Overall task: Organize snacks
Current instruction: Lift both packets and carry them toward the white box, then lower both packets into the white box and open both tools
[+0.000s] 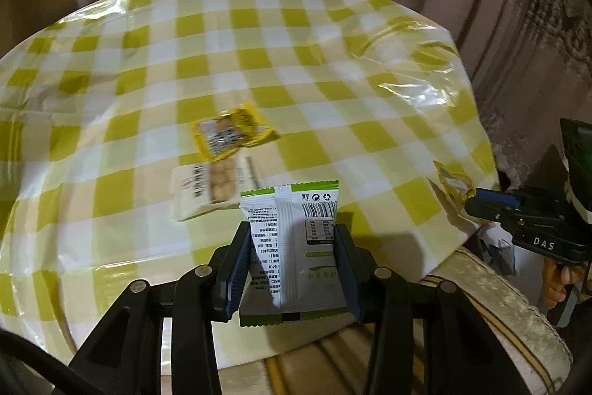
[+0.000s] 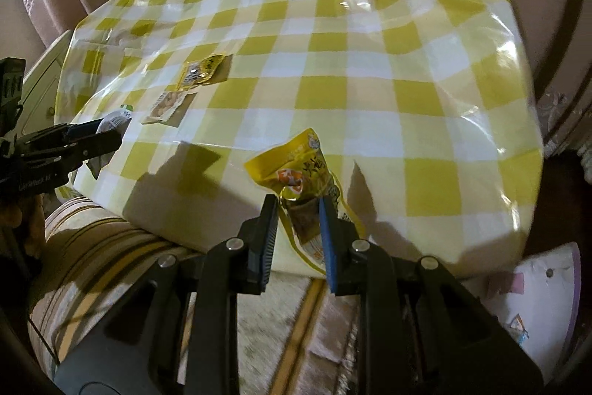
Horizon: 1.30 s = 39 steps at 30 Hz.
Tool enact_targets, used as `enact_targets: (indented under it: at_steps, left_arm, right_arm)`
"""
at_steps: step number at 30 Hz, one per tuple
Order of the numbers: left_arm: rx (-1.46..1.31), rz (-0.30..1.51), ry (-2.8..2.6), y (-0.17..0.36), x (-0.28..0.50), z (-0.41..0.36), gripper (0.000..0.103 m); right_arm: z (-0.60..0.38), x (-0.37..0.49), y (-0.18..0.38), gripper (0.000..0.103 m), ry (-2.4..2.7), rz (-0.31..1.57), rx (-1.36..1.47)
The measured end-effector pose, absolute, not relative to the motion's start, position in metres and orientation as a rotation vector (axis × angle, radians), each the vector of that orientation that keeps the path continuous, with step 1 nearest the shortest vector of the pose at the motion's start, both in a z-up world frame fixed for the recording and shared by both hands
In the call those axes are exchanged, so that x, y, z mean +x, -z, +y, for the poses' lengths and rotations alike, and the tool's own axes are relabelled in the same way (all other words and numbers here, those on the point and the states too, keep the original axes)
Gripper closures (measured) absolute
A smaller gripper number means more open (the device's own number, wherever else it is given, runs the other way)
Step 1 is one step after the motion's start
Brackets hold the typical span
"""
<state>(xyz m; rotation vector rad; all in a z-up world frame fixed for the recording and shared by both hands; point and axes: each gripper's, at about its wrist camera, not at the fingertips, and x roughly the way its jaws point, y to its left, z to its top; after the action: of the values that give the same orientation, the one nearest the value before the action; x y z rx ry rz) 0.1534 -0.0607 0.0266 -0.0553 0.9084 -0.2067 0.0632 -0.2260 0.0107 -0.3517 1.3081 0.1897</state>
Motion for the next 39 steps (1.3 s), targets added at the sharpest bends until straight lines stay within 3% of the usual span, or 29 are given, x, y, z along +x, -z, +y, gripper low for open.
enact_targets:
  at_steps: [23,39]
  left_arm:
    - [0.19,0.942,0.594,-0.03,0.158,-0.242,0.059]
    - [0.405,1.015,0.847,-0.003,0.154,-0.364,0.058]
  right_arm:
    - [-0.363,0.012,-0.082,0.077,0.127,1.28,-0.276]
    - [-0.436,-0.023,-0.085,0.077,0.283,1.321,-0.185]
